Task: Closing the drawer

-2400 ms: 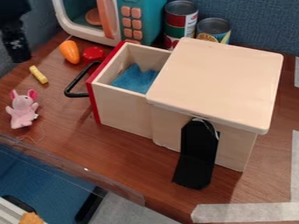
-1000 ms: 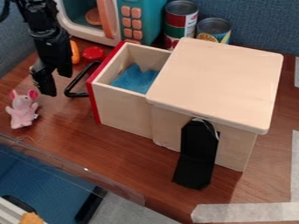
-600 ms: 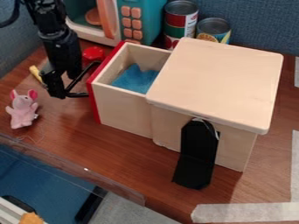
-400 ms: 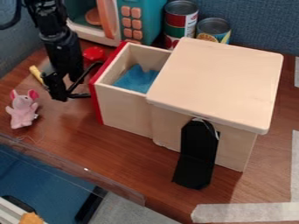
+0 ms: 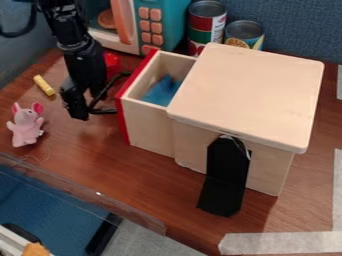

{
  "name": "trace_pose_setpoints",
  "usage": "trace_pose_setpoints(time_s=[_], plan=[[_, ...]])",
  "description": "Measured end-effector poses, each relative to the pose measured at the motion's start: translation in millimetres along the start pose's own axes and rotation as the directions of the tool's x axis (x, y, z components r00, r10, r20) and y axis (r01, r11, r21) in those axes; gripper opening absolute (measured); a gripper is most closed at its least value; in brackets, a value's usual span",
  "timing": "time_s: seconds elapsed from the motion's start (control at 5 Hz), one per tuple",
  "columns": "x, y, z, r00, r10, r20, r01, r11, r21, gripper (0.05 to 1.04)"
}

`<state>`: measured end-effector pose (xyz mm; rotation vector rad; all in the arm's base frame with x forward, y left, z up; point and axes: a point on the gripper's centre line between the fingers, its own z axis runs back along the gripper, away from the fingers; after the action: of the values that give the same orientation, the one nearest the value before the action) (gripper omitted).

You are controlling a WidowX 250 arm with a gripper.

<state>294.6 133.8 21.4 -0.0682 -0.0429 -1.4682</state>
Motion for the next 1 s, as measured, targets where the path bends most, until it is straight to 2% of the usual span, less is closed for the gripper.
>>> trace_pose_setpoints(time_s=[1.0], plan=[[72,-5,-3,0.997,-0.075,0.021,0.076,0.996,-0.044,1.001]])
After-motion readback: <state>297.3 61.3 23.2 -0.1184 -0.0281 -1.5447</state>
